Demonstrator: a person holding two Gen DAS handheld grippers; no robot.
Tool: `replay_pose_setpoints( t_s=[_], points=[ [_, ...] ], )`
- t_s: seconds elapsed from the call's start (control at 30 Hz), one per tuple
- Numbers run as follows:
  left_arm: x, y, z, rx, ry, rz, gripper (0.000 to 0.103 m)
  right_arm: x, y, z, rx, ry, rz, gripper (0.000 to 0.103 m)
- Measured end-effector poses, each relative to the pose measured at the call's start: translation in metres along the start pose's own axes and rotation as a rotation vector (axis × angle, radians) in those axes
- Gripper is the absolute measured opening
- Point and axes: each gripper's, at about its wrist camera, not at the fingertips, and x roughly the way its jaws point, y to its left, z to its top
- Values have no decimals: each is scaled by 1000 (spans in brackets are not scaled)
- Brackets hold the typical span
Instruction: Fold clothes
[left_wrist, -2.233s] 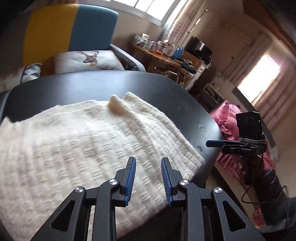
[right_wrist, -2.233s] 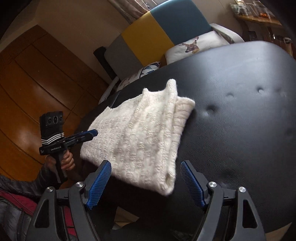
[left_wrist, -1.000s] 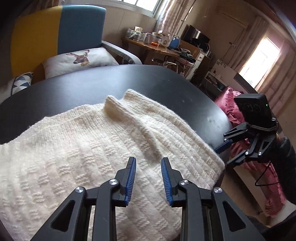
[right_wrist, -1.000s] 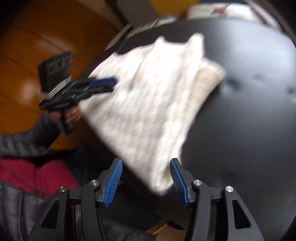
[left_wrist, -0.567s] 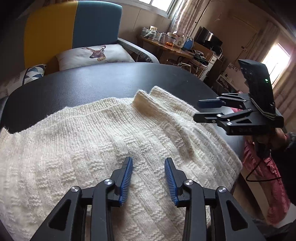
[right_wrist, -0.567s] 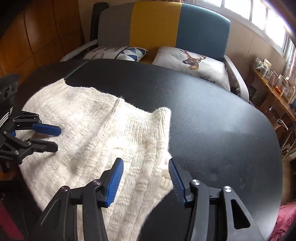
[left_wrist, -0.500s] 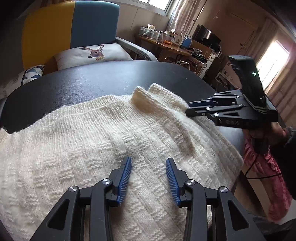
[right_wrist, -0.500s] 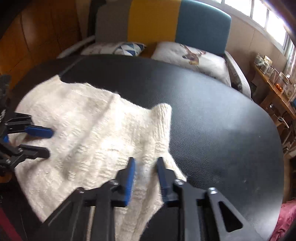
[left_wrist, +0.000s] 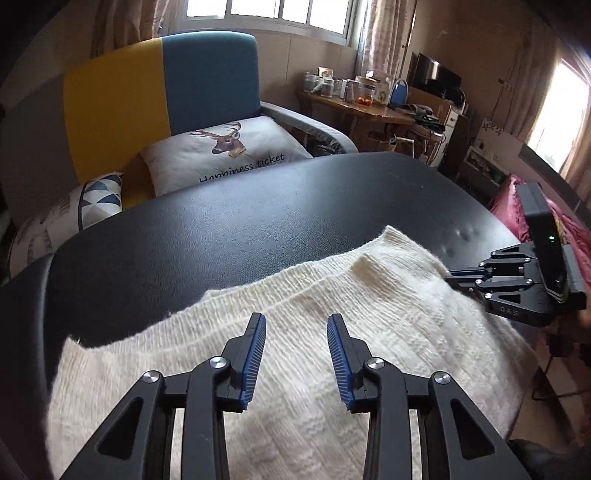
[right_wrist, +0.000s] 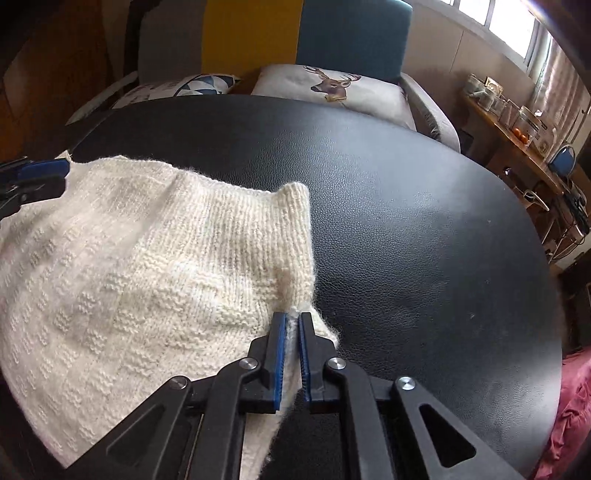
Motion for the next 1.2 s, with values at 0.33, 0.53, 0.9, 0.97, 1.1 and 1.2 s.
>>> replay_pose_setpoints(
  t_s=[0.33,0.53,0.9,0.97,1.1,1.2],
  points=[
    [41,-21,12,170,56,11,0,-5,-16,-13,77,-57,68,8],
    [59,7,20,24,51,106,0,-7,-14,-25,121,-108,50,8],
    [29,23,19,-102,-22,86,0,-10,-24,-21,179,-119,55,24],
    [2,22,15,-82,-78,70,1,-19,-30,-15,208,-133,57,28],
    [-32,17,-7,-4,-121,89,1,-47,-8,5,151,-219,85,28],
    [-37,16,-31,39,-94,119,1,-43,36,24,78,-212,177,28]
  ],
)
